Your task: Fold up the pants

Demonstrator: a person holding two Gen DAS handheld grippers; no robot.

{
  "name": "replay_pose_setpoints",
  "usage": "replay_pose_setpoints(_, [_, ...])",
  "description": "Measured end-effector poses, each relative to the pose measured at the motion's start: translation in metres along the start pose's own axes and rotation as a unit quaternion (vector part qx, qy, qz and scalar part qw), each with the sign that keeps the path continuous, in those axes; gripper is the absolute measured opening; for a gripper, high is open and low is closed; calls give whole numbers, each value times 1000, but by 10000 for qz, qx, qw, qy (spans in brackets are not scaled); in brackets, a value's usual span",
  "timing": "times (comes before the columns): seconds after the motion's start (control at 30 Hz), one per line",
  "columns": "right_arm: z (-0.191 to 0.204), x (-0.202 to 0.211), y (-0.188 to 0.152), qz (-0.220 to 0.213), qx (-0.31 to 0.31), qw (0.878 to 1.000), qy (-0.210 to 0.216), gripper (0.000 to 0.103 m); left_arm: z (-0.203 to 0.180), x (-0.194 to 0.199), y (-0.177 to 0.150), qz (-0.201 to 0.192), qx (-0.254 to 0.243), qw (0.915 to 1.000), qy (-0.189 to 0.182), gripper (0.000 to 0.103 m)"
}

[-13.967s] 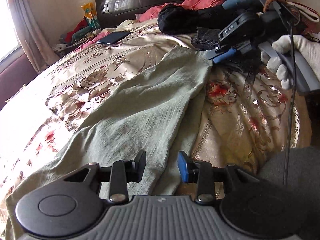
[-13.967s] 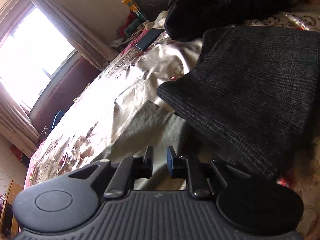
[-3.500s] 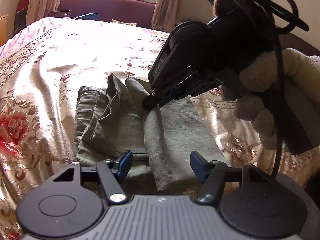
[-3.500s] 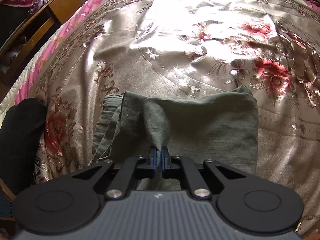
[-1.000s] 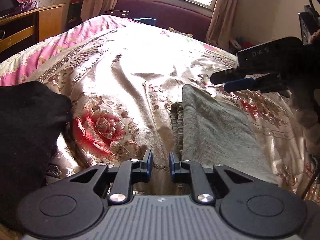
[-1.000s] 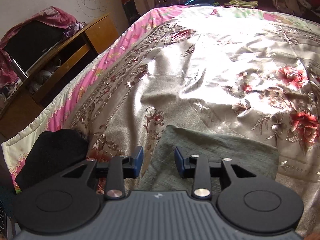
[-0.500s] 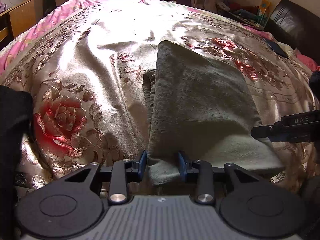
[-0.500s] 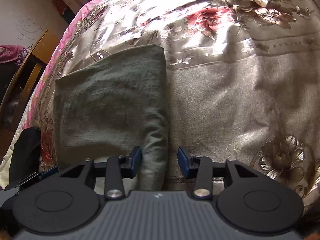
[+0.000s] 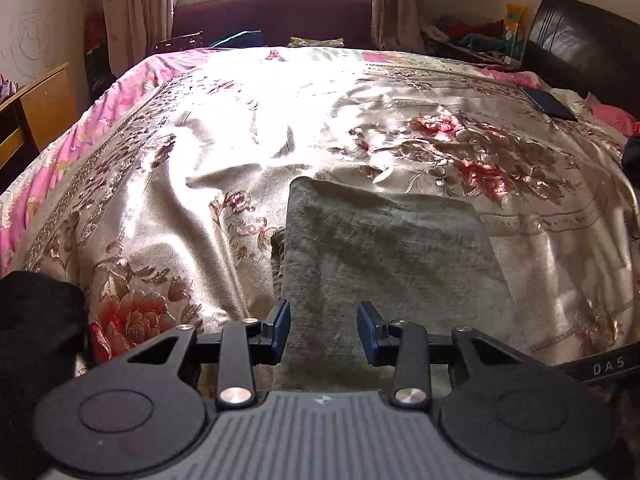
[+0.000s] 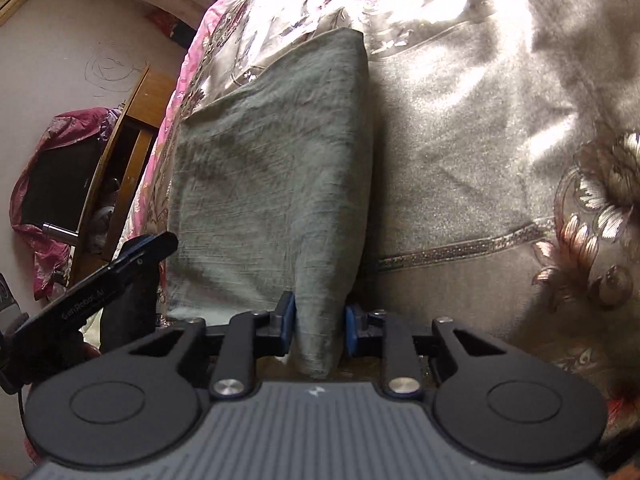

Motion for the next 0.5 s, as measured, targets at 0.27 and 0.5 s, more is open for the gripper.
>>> replay_pose_setpoints(0.27, [-16, -13, 9, 80, -383, 9968, 696, 36, -56, -67, 54, 167, -473, 9964, -681, 51])
replay_pose_setpoints(0.5, [-27, 12, 25, 115, 137, 9997, 156, 12, -89, -114, 62, 231, -899, 9938, -619, 51])
Point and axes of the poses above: each gripper's, at about its wrist camera, not at the fingertips, and x roughly against the way its jaws point, z to its left, y to its top, the point moved 4 cm from there along -x, roughly the way its jaws point, and after that the axes turned 11 degrees about z, right-handed, at the moved point
